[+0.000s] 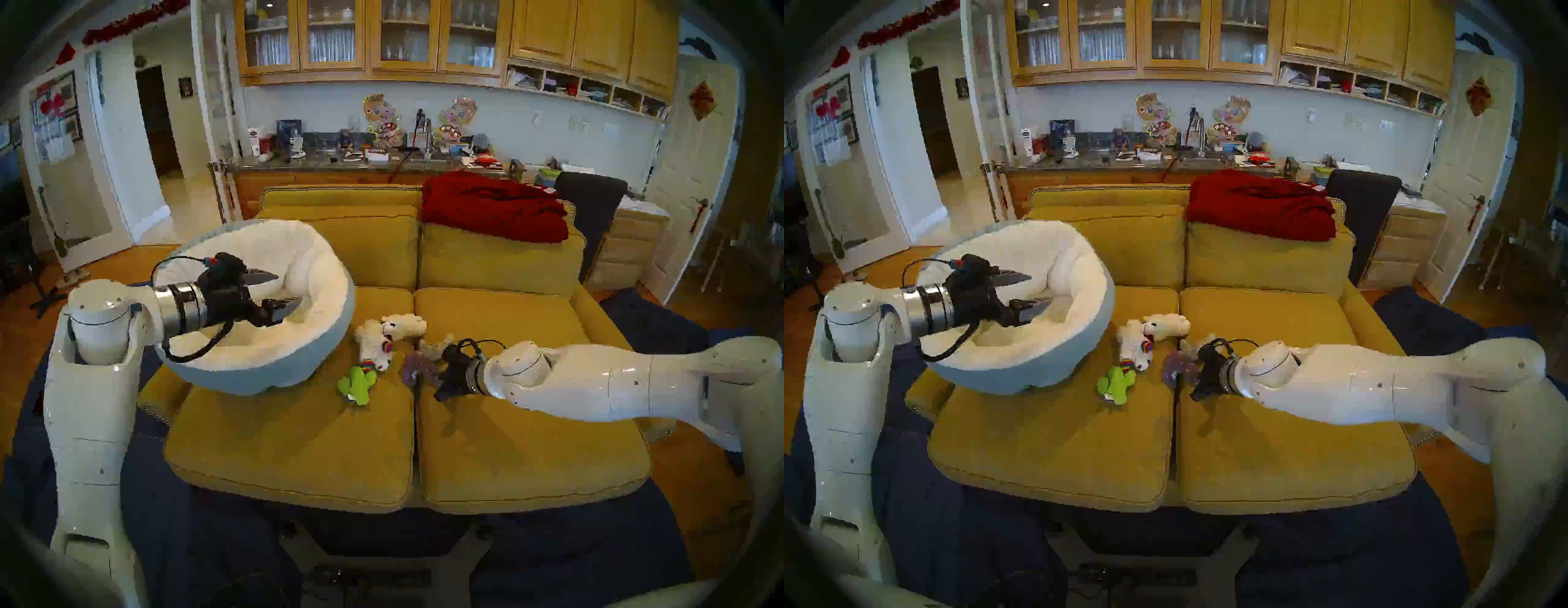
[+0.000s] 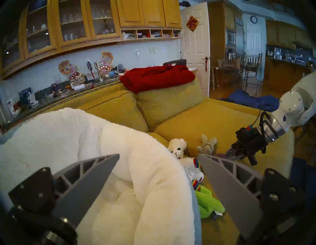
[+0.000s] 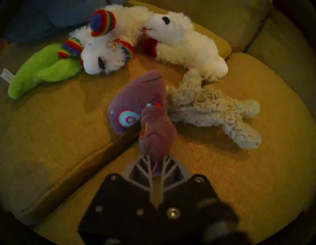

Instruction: Put toys into dog bed

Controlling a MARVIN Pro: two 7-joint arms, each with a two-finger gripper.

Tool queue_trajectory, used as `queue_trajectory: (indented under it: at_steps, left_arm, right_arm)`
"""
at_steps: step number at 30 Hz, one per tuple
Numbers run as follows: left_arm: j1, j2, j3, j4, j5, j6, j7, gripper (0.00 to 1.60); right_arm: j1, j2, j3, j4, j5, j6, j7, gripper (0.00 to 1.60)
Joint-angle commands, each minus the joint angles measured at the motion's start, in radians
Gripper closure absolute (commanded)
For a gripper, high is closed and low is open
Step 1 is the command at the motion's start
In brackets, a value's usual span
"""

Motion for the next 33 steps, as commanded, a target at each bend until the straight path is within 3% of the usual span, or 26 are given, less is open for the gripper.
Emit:
queue_trajectory:
  at_steps: [1,9,17,18,21,26,27,33]
  left_arm:
    - [-0.025,0.002,-0.008,-0.017,-0.008,-0.004,0.000,0.00]
    - [-0.024,0.002,-0.007,-0.016,-0.007,-0.004,0.001,0.00]
    - [-0.023,0.003,-0.007,-0.016,-0.006,-0.004,0.001,0.00]
    - [-0.023,0.003,-0.007,-0.016,-0.006,-0.004,0.001,0.00]
    - [-0.022,0.000,-0.002,-0.013,-0.004,-0.011,0.004,0.00]
    - [-0.031,-0.020,-0.007,0.005,-0.026,-0.032,0.000,0.00]
    - [-0.032,-0.020,-0.008,0.007,-0.029,-0.035,-0.002,0.00]
    - [-0.040,-0.028,-0.005,0.004,-0.057,-0.065,-0.036,0.00]
  right_arm:
    - [0.066,0.116,0.010,-0.122,-0.037,-0.012,0.001,1.60]
    - [0.116,0.192,0.002,-0.180,-0.029,-0.040,-0.024,1.60]
    - [0.162,0.287,0.017,-0.290,-0.030,-0.073,-0.050,1.60]
    - [0.166,0.322,0.025,-0.323,-0.032,-0.078,-0.050,1.60]
    - [0.181,0.322,0.024,-0.338,-0.026,-0.090,-0.060,1.60]
    - [0.206,0.404,0.035,-0.443,-0.035,-0.098,-0.063,1.60]
    - [0.211,0.393,0.034,-0.437,-0.033,-0.102,-0.066,1.60]
    - [0.237,0.469,0.042,-0.535,-0.036,-0.103,-0.074,1.60]
